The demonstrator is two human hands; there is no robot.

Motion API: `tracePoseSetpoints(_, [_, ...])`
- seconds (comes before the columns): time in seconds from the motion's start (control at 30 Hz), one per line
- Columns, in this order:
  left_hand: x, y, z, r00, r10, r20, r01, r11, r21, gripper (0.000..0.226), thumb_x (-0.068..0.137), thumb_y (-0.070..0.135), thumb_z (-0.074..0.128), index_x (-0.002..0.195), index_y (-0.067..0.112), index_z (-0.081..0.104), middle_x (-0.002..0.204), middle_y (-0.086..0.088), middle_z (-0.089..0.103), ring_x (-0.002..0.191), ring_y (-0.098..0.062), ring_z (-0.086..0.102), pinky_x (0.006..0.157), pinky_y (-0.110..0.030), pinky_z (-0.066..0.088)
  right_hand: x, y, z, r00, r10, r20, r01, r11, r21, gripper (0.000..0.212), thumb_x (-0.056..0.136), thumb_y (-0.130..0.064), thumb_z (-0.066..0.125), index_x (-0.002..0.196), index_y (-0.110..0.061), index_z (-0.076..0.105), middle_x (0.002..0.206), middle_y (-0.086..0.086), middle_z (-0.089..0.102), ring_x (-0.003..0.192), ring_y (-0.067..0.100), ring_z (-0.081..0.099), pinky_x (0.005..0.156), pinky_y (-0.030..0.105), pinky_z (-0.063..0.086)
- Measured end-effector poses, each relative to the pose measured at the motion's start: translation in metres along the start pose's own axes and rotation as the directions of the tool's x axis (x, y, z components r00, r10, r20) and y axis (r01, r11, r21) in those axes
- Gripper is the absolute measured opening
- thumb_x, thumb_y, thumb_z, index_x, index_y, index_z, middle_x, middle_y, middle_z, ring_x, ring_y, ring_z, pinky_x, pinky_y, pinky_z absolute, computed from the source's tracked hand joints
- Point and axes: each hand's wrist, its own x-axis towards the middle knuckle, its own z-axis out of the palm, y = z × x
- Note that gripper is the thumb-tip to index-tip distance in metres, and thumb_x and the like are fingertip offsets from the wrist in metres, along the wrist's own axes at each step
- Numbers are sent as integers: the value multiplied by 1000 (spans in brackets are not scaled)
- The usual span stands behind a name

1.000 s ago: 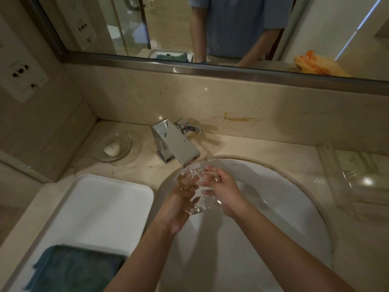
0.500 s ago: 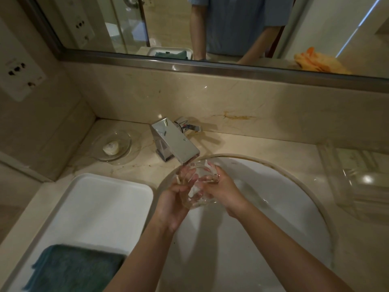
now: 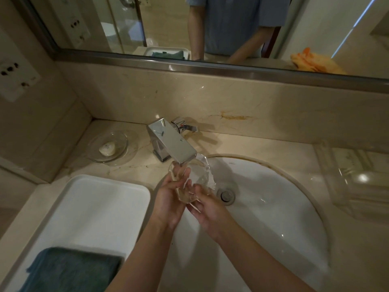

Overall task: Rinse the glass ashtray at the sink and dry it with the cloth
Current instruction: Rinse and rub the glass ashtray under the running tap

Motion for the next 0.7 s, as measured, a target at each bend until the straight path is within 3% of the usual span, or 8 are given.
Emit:
tracePoseSetpoints(0.17, [-2,3,0,1000,-4,-14,4,1000,4,48,85,-11,36,125,10,52,112,-2,65,112,-13,56,88,-33,47,-6,6,-6,995,-14,96,11,999,32,24,98,-12,41,116,-14,56,106,-3,71,96,9,68,79,25,53])
tracePoseSetpoints(0.27, [-2,2,-2,1000,-9,-29,9,1000,1,48,84,-13,35,121,12,54,113,-2,67,109,-11,61,78,-27,53,-11,8,-14,991,-2,137,-2,999,33,28,99,-8,34,117,-17,53,115,-4,63,107,13,60,90,26,50])
tracePoseSetpoints(0.33, [-2,1,-3,999,-11,-38,11,1000,-6,47,83,-14,34,115,12,57,113,-3,66,108,-12,61,82,-26,50,-13,8,-18,989,-3,149,1,1000,16,28,100,-8,33,114,-21,53,116,-7,62,106,11,61,91,26,49])
tracePoseSetpoints(0.47, [-4,2,-2,1000,-10,-26,11,999,44,50,70,-13,42,108,13,62,106,0,70,103,-11,63,91,-29,44,-12,1,-28,992,-115,-59,111,991,-74,23,95,-2,46,112,-11,58,104,0,69,73,3,70,70,16,55])
tracePoseSetpoints(0.53, [-5,1,-3,999,-19,-38,21,997,70,52,72,-14,41,114,12,59,109,1,67,105,-11,60,94,-32,41,-9,-10,-34,960,-201,-196,188,978,-86,16,93,-2,50,104,-4,61,87,5,72,64,7,69,74,23,56])
tracePoseSetpoints(0.6, [-5,0,-5,999,-28,-31,31,996,89,50,77,-15,38,110,13,62,110,1,67,108,-11,59,95,-33,41,-8,-25,-35,932,-278,-230,247,956,-157,12,93,-10,51,96,-6,62,86,6,71,71,11,68,73,24,55])
tracePoseSetpoints(0.7, [-7,1,-5,999,-46,15,44,992,115,46,70,-9,49,104,16,67,110,0,69,109,-12,60,92,-33,45,-6,-41,-27,941,-321,-109,257,885,-388,20,94,-29,49,90,-19,66,92,1,70,86,10,68,75,21,54])
